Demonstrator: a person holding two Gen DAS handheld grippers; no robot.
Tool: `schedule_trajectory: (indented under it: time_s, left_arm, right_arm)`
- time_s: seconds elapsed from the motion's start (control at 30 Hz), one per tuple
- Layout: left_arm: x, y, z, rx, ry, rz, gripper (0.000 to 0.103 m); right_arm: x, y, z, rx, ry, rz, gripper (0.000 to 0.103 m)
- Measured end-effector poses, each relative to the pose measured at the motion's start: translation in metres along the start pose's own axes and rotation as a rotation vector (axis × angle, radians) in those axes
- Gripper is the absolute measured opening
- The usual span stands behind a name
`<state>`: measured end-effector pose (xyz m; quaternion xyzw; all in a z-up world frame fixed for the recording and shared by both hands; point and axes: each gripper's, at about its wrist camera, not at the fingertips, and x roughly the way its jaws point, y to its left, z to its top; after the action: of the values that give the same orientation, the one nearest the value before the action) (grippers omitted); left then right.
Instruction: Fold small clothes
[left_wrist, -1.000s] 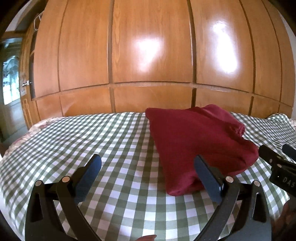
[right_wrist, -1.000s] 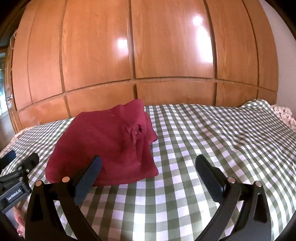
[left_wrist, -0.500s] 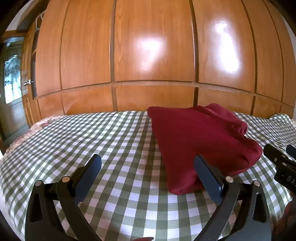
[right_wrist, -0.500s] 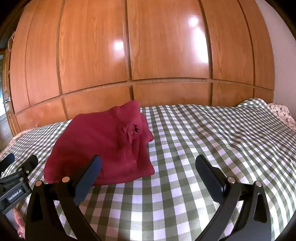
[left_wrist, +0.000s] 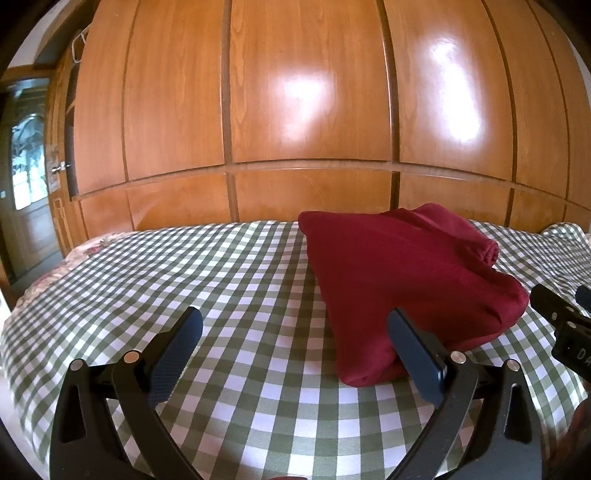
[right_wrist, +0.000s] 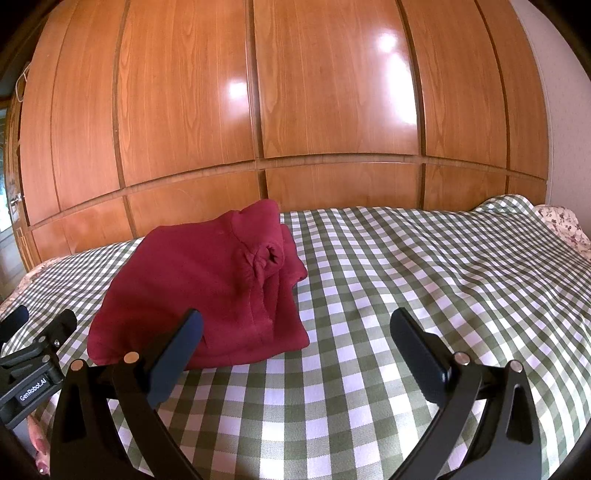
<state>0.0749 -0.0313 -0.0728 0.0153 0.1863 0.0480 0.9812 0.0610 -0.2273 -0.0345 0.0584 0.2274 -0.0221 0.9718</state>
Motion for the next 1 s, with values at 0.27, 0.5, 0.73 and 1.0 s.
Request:
schedule_trajectory:
  time_s: [0.27, 0.5, 0.73, 1.0]
  left_arm:
    - [-0.0001, 0.0008, -0.0004, -0.002, 0.005, -0.001, 0.099]
    - [0.0026, 0.0018, 0.0, -0.001, 0.012, -0.006, 0.099]
    - [0.0024, 0.0012, 0.0001, 0.001, 0.012, -0.004, 0.099]
    - [0.0022, 0.0014, 0.0003, 0.002, 0.013, -0.004, 0.099]
  right_arm:
    - [0.0007, 0.0, -0.0002, 0.0, 0.001, -0.001, 0.101]
    - [0.0027, 0.0007, -0.002, 0.0, 0.007, 0.001, 0.101]
    - [0.0039, 0.0016, -0.0029, -0.002, 0.011, -0.002, 0.101]
    - [0.0064, 0.0019, -0.0041, -0.003, 0.018, -0.002, 0.101]
